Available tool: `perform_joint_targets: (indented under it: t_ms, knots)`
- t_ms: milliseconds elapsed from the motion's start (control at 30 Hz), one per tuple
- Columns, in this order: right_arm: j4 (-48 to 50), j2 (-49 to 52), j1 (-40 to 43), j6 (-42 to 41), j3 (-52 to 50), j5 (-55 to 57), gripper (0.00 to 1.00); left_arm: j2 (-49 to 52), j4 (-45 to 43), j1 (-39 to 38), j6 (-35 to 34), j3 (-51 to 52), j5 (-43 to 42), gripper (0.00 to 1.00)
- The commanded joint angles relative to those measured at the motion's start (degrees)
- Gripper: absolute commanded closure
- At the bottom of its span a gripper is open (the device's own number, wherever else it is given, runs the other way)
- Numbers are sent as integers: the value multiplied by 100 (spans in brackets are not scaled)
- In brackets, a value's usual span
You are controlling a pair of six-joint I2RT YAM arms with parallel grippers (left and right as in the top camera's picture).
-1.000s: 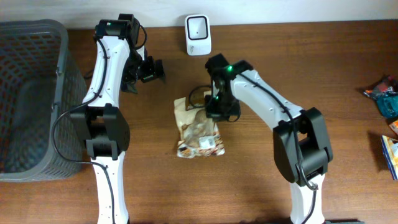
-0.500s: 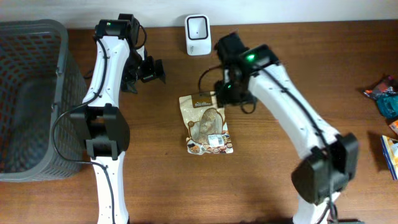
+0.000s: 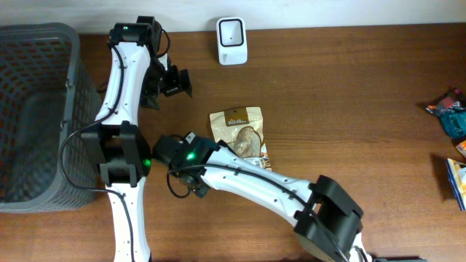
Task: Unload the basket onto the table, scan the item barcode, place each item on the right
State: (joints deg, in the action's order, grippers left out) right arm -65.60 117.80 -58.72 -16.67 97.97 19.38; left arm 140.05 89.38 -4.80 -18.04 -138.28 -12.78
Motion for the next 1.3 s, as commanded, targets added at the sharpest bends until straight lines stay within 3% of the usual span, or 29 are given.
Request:
perform_joint_targets:
  t_ms: [0,167,200,267,367,500,533,567,633,900,1067,1267]
  knots:
    - [280,356,-81,-7,-402,660,7,-13,0,-39,-39,-20,61,1]
    - [697,448,13,-4,-881,776,14,-13,-2,-39,-39,-20,61,1]
    - [699,448,31,-7,-894,791,22,-15,0,-39,-39,-20,61,1]
    - [741,448,103,-7,-894,789,47,-15,-2,-39,-39,-20,61,1]
    - [879,450,232,-9,-962,785,54,-15,0,-39,-39,-20,59,1]
    - [1154,450,374,-31,-1314,715,56,-15,0,-39,-39,-20,59,1]
    - [1180,450,374,-33,-1335,695,62,-13,-2,-39,-39,-20,61,1]
    - [1213,450,372,-55,-1335,678,80,-13,0,-39,-39,-20,61,1]
    - [1266,450,396,-234,-1325,680,96,-15,0,-39,-39,-20,61,1]
    - [673,-85,1235,-636,-494,179,96,-15,0,-44,-39,-20,59,1]
    - [645,-883,2522,-522,-136,-2516,96,-13,0,-44,-39,-20,61,1]
    - [435,-1550,3893,437,-138,-5923,96,-15,0,-44,-39,-20,59,1]
